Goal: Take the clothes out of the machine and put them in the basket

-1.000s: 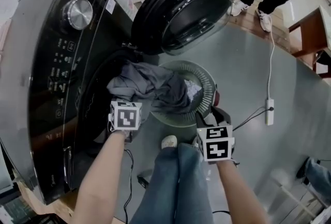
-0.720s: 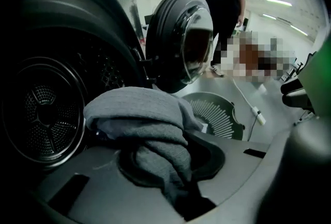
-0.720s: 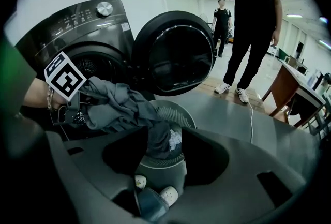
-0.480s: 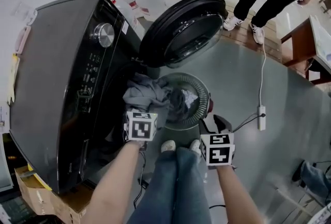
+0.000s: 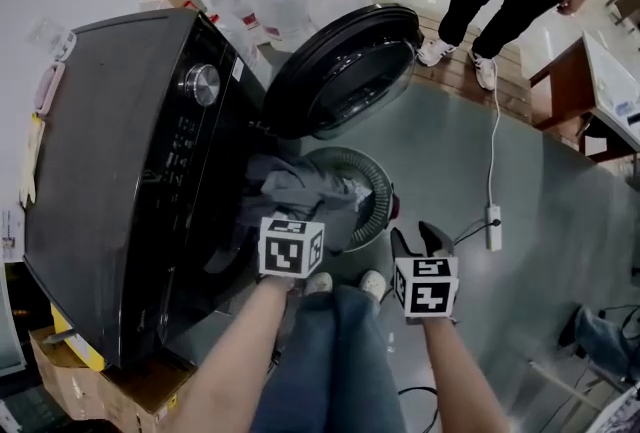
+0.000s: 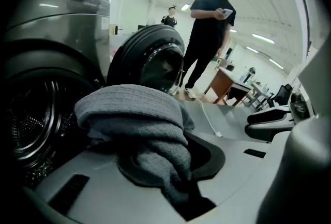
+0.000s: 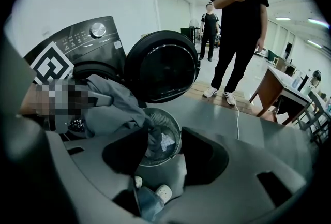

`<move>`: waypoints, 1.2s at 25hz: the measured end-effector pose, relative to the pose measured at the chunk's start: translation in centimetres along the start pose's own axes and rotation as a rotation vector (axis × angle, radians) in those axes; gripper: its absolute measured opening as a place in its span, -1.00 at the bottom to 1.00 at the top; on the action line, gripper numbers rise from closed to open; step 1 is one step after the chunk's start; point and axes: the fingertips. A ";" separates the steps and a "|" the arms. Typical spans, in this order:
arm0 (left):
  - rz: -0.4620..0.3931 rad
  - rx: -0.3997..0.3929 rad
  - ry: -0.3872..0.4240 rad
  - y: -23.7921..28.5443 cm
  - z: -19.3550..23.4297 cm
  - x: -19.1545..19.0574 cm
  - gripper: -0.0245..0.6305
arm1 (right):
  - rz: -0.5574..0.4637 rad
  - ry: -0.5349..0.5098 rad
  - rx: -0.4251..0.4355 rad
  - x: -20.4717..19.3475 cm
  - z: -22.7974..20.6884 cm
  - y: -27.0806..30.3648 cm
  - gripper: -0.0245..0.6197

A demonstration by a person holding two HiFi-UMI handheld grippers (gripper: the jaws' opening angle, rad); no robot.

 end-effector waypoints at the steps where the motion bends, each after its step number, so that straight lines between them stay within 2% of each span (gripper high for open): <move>1: -0.004 -0.026 0.005 0.3 -0.7 0.3 -0.66 | 0.000 0.001 -0.004 -0.1 -0.3 0.0 -0.29; 4: -0.006 -0.067 0.005 1.5 -2.1 0.6 -0.66 | 0.005 0.003 -0.009 -0.7 -0.9 0.3 -0.29; 8: -0.013 -0.092 -0.047 3.1 -2.7 0.3 -0.65 | 0.021 0.013 -0.004 -2.0 -1.0 1.0 -0.29; 11: -0.002 -0.134 -0.084 4.7 -3.2 -0.5 -0.58 | 0.038 0.012 0.001 -3.4 -1.0 2.0 -0.29; 13: 0.031 -0.153 -0.089 6.0 -3.4 -1.5 -0.46 | 0.050 0.010 0.003 -4.2 -0.9 2.8 -0.29; 14: 0.048 -0.147 -0.090 6.6 -3.3 -2.1 -0.34 | 0.054 0.011 0.006 -4.5 -0.8 3.2 -0.29; 16: 0.064 -0.115 -0.089 7.5 -2.6 -3.0 0.05 | 0.062 0.014 0.012 -5.0 -0.6 3.9 -0.29; 18: 0.063 -0.078 -0.077 8.1 -1.5 -3.7 0.19 | 0.069 0.010 0.017 -5.6 -0.4 4.7 -0.29; 25: 0.089 -0.007 -0.037 9.5 2.5 -6.0 0.19 | 0.087 -0.020 0.042 -6.9 0.2 7.8 -0.29; 30: 0.124 0.075 0.065 10.1 6.3 -7.9 0.23 | 0.104 -0.036 0.055 -7.8 0.8 10.2 -0.29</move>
Point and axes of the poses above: the fingertips, and each gripper's own axes: y forward along the fingers, z to its left, x out of its top, and after that the axes turned 1 degree about -x, right-handed
